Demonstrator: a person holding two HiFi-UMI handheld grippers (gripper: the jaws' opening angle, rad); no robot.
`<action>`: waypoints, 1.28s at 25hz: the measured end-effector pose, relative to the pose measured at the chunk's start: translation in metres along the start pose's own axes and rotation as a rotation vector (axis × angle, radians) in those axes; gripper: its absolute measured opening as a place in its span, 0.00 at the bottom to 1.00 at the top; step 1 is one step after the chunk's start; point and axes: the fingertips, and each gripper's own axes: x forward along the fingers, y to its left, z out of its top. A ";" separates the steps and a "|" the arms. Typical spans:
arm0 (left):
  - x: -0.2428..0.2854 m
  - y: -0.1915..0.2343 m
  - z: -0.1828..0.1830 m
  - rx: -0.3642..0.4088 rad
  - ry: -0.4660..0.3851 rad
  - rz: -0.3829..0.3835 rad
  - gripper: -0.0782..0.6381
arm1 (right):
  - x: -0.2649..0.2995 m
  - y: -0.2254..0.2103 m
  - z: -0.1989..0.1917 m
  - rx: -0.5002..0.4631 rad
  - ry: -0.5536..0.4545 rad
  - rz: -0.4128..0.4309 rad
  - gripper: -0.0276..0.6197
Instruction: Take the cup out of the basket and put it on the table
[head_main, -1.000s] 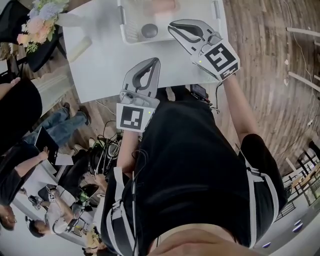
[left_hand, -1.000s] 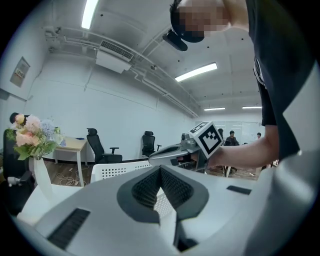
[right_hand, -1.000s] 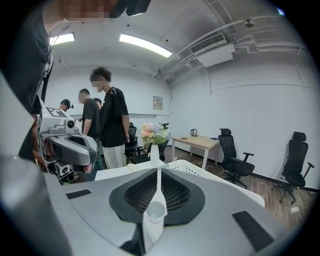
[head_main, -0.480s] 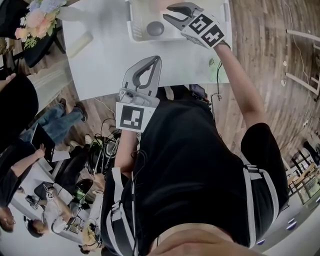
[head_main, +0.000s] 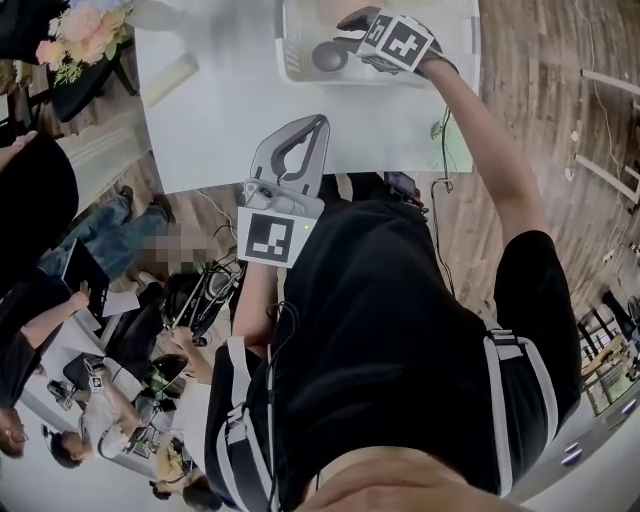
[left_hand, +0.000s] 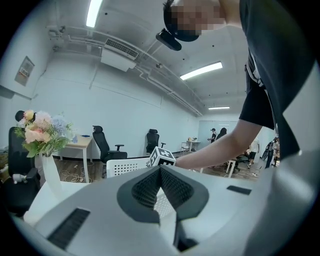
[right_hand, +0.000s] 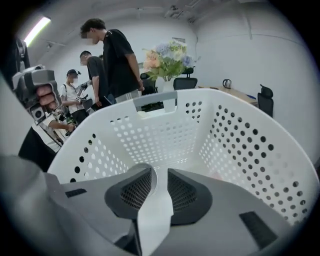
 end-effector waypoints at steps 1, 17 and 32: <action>0.000 0.002 -0.001 -0.001 0.002 0.001 0.14 | 0.007 0.001 -0.003 -0.005 0.017 0.010 0.19; -0.006 0.012 -0.007 -0.021 0.021 0.022 0.14 | 0.050 0.004 -0.033 -0.037 0.145 0.042 0.19; -0.010 0.007 -0.006 -0.021 0.011 0.022 0.14 | 0.041 0.006 -0.037 -0.039 0.158 0.023 0.09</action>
